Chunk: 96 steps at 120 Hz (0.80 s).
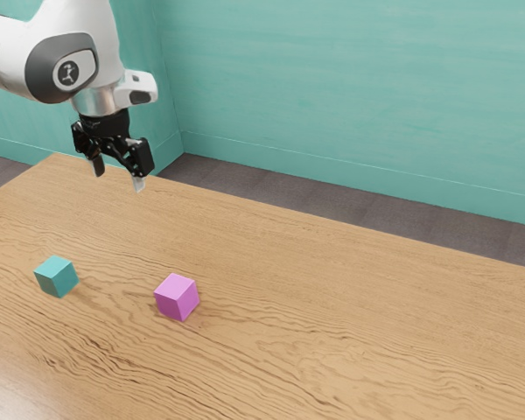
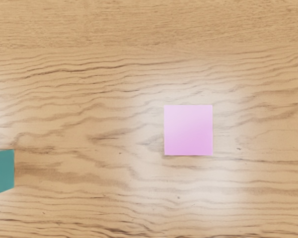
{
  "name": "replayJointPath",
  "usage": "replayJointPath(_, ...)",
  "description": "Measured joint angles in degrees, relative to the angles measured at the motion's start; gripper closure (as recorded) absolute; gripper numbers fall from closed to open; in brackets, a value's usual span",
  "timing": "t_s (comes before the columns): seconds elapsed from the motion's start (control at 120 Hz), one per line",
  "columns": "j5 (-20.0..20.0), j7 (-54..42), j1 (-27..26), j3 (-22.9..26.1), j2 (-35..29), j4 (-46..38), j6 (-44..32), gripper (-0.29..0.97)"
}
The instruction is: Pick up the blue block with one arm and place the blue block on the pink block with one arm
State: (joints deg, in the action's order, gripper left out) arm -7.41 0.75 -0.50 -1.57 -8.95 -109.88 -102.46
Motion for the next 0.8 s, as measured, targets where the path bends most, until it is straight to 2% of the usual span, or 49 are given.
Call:
replayJointPath(0.258,-2.44,-3.34,0.23,-5.36,-0.03,-10.95,-15.62,0.00)
replayJointPath(0.8,-9.40,-12.93,0.11,-18.85,0.37,-23.08,-29.10,0.00)
